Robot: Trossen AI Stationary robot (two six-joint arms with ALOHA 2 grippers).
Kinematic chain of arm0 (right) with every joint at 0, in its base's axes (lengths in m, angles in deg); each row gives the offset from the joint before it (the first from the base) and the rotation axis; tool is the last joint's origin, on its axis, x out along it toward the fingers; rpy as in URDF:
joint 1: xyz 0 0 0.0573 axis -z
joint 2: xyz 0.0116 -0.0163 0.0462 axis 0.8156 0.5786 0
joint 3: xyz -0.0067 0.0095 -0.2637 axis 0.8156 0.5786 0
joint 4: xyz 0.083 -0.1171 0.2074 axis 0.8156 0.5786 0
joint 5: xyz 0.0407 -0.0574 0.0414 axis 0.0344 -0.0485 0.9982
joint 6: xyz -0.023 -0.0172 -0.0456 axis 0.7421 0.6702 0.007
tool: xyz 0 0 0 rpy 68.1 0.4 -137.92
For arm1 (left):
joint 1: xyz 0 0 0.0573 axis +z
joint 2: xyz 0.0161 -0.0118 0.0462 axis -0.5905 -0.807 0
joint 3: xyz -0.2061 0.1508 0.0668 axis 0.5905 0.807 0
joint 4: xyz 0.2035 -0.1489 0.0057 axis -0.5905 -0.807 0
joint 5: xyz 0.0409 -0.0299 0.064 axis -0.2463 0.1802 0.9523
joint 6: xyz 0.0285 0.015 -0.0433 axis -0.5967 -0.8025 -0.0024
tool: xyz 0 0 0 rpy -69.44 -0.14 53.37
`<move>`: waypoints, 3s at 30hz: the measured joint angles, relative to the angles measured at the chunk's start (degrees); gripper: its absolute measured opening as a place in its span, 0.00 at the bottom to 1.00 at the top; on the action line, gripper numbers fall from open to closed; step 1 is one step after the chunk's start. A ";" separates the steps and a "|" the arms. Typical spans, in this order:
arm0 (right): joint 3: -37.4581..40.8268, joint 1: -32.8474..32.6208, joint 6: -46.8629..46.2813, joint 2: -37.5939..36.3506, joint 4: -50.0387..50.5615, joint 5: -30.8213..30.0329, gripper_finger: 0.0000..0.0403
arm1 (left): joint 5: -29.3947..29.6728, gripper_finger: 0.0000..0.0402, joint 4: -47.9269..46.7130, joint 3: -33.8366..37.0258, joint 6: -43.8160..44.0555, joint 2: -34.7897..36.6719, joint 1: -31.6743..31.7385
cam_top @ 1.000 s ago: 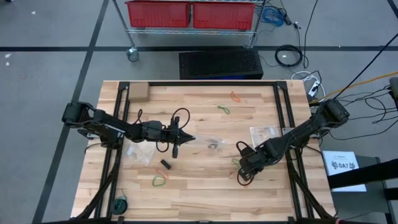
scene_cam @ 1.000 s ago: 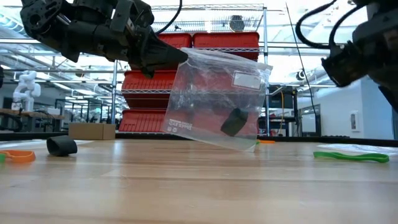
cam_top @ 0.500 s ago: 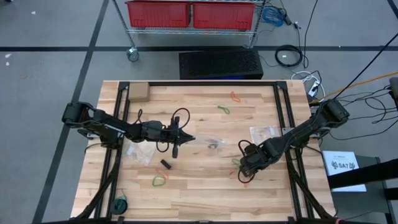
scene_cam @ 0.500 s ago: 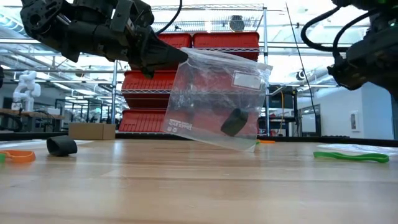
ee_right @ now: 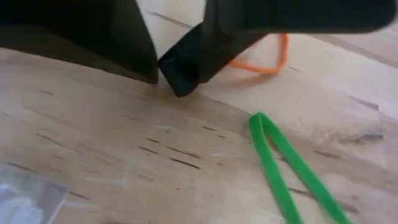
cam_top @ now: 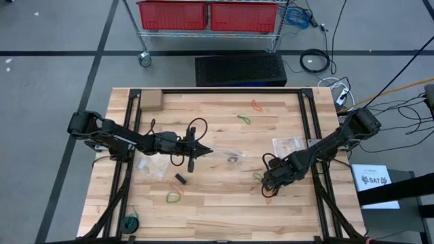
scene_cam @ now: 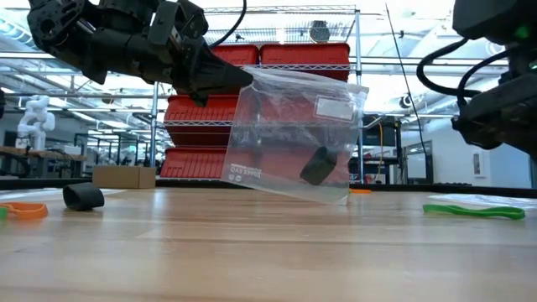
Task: Sort rubber bands
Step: Put the black rubber band into the top left transparent zip bag
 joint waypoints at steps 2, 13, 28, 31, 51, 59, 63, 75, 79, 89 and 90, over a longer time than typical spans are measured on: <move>0.00 -0.02 2.93 0.00 -0.61 -0.90 0.14 | 0.00 0.00 -0.04 0.00 0.00 0.00 0.00; -2.47 -0.02 11.65 -0.47 -2.78 -2.65 0.01 | 0.00 0.00 -0.07 0.00 -0.02 0.00 0.00; -20.57 6.77 55.25 -2.87 -8.16 -33.37 0.00 | 0.00 0.00 -0.04 0.00 -0.09 0.00 0.00; -23.11 7.55 67.64 -0.93 -13.13 -38.92 0.00 | 0.00 0.00 -0.04 0.00 -0.09 0.00 0.00; -26.75 8.06 80.58 7.41 -18.31 -46.05 0.00 | 0.00 0.00 0.02 0.00 -0.09 0.00 -0.02; -26.75 9.34 77.24 8.33 -18.28 -41.98 0.01 | 0.01 0.00 -0.02 0.00 -0.09 0.00 -0.02; -26.74 10.40 75.96 8.13 -18.07 -39.59 0.07 | 0.01 0.00 -0.03 0.00 -0.09 0.00 0.00; -26.74 11.31 76.19 8.11 -17.88 -38.16 0.44 | 0.00 0.00 -0.02 0.00 -0.09 0.00 -0.01; -26.73 11.54 76.46 8.11 -17.88 -38.13 0.52 | 0.00 0.00 -0.02 0.00 -0.09 0.00 -0.02; -26.69 12.10 79.01 6.47 -17.35 -38.16 0.57 | 0.02 0.00 -0.02 0.00 -0.09 0.00 0.00; -26.75 12.11 79.01 5.98 -17.30 -38.11 0.57 | 0.00 0.00 0.00 0.00 -0.09 0.00 -0.02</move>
